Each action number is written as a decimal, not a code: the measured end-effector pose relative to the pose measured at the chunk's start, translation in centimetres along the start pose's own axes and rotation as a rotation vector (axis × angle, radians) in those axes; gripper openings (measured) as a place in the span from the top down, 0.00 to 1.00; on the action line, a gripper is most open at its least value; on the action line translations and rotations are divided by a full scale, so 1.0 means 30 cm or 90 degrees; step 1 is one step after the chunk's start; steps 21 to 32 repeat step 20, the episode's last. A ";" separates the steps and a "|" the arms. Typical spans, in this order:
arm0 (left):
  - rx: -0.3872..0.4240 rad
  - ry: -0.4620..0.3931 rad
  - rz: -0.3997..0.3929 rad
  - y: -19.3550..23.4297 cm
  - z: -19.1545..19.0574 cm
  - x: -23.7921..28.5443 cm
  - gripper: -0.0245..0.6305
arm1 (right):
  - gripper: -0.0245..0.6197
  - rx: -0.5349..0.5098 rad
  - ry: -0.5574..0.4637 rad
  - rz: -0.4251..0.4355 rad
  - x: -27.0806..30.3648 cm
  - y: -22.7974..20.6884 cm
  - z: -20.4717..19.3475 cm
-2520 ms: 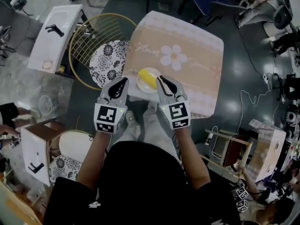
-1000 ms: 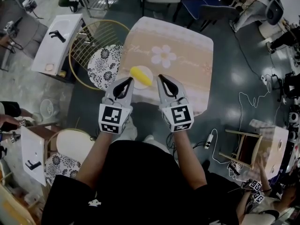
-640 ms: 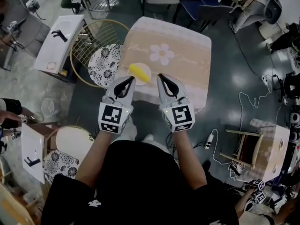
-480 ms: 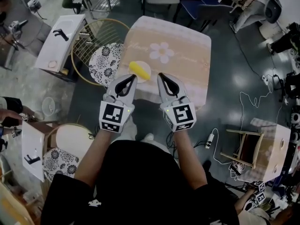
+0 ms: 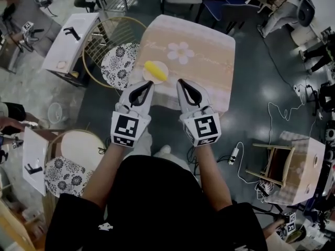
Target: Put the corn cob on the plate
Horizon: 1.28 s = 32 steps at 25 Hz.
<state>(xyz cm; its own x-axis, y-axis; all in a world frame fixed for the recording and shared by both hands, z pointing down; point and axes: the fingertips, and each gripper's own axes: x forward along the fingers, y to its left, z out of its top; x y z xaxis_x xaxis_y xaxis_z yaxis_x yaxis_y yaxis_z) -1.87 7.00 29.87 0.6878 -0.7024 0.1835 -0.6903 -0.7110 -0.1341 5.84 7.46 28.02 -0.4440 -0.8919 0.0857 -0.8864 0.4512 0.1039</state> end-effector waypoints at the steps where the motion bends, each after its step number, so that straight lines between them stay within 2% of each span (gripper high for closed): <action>1: 0.002 -0.001 0.002 -0.009 0.002 -0.010 0.96 | 0.96 0.000 -0.003 0.001 -0.013 0.007 0.003; 11: 0.016 -0.012 0.011 -0.103 0.034 -0.077 0.96 | 0.96 -0.006 -0.021 0.017 -0.123 0.055 0.021; 20: 0.026 -0.014 0.015 -0.173 0.054 -0.086 0.96 | 0.96 -0.015 -0.034 0.023 -0.188 0.040 0.039; 32: 0.026 -0.014 0.015 -0.173 0.054 -0.086 0.96 | 0.96 -0.015 -0.034 0.023 -0.188 0.040 0.039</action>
